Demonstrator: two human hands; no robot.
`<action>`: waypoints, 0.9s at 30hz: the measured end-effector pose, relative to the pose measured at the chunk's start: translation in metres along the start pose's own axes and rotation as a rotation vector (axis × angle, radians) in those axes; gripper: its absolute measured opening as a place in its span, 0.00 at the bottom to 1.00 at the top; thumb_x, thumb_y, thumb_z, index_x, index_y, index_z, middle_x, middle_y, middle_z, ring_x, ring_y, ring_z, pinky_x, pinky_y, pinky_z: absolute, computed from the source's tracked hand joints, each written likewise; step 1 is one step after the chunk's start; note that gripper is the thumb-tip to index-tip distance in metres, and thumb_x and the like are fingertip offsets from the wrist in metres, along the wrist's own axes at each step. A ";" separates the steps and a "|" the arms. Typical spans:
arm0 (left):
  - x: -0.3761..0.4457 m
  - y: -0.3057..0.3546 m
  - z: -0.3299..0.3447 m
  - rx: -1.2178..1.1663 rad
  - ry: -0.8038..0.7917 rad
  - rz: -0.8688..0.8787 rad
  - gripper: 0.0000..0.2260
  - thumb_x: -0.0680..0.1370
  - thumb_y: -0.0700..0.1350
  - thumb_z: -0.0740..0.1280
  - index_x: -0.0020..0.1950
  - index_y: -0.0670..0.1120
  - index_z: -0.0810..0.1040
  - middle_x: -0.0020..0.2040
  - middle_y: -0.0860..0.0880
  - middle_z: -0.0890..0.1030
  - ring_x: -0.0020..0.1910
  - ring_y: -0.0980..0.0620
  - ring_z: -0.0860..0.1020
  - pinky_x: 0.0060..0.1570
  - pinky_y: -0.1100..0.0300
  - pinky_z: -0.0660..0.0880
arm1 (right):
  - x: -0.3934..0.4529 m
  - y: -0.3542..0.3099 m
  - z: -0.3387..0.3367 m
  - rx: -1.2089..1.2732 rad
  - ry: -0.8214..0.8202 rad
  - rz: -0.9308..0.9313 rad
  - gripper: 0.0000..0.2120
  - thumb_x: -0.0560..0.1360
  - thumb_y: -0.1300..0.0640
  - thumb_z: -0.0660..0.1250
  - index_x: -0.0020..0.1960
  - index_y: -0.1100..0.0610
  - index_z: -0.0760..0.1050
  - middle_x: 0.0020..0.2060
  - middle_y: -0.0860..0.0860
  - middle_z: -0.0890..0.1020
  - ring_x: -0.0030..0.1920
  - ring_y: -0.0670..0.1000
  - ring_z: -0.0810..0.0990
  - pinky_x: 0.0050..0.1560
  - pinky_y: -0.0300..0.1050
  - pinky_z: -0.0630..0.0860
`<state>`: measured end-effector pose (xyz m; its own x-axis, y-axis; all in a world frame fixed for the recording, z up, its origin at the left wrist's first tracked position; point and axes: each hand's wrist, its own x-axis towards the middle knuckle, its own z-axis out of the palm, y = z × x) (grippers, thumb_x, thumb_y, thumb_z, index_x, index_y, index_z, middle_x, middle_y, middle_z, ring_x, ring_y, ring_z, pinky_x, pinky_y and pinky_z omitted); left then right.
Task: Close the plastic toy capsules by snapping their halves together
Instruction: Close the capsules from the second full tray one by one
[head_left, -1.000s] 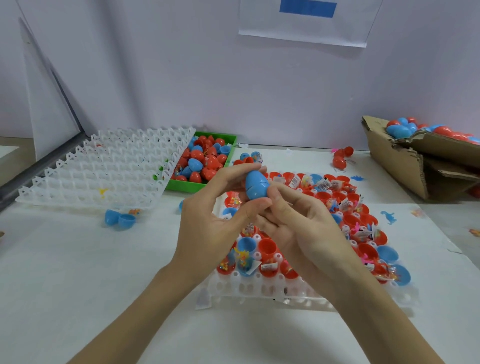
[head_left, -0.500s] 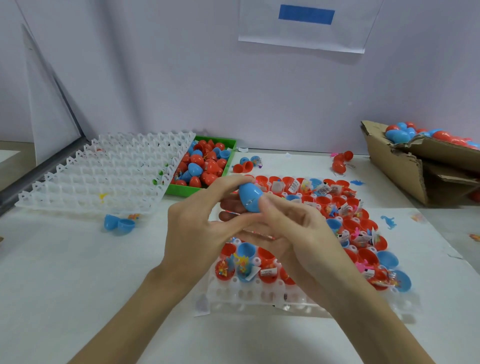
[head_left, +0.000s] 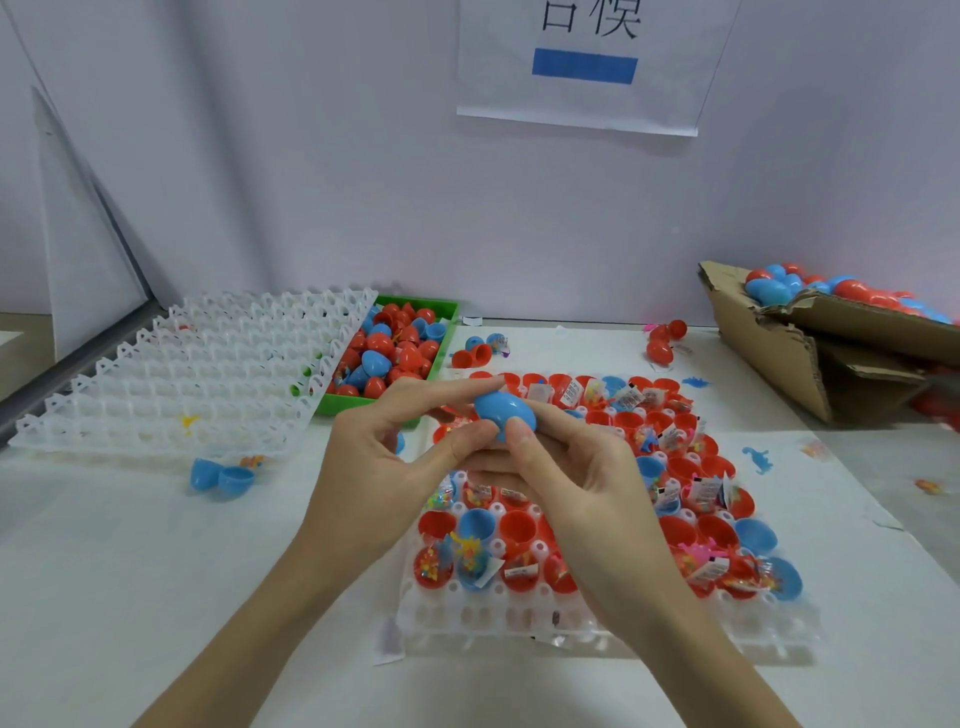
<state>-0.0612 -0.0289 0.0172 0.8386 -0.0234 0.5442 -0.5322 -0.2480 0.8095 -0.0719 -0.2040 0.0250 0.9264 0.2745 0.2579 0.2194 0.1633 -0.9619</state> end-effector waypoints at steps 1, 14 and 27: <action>0.000 0.000 0.000 -0.025 0.012 -0.013 0.16 0.74 0.50 0.74 0.62 0.55 0.85 0.55 0.53 0.86 0.58 0.45 0.83 0.61 0.51 0.81 | 0.000 0.000 0.001 -0.020 0.003 -0.024 0.13 0.83 0.55 0.63 0.66 0.54 0.78 0.52 0.49 0.88 0.53 0.50 0.87 0.54 0.40 0.82; -0.003 -0.004 0.003 -0.050 0.091 0.080 0.16 0.75 0.44 0.76 0.63 0.48 0.85 0.53 0.52 0.87 0.56 0.46 0.84 0.59 0.62 0.79 | -0.001 -0.002 0.003 -0.054 0.009 -0.124 0.10 0.84 0.56 0.62 0.61 0.53 0.80 0.48 0.49 0.88 0.50 0.50 0.88 0.51 0.37 0.82; -0.002 -0.001 0.004 -0.042 0.052 0.056 0.15 0.75 0.50 0.75 0.62 0.54 0.85 0.55 0.54 0.86 0.59 0.48 0.83 0.59 0.64 0.78 | 0.001 -0.001 -0.003 -0.085 -0.022 -0.117 0.11 0.84 0.56 0.62 0.63 0.52 0.79 0.49 0.48 0.88 0.50 0.49 0.88 0.51 0.37 0.82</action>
<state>-0.0623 -0.0328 0.0146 0.8008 0.0146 0.5988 -0.5834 -0.2072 0.7853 -0.0706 -0.2064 0.0260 0.8862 0.2791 0.3699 0.3517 0.1146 -0.9291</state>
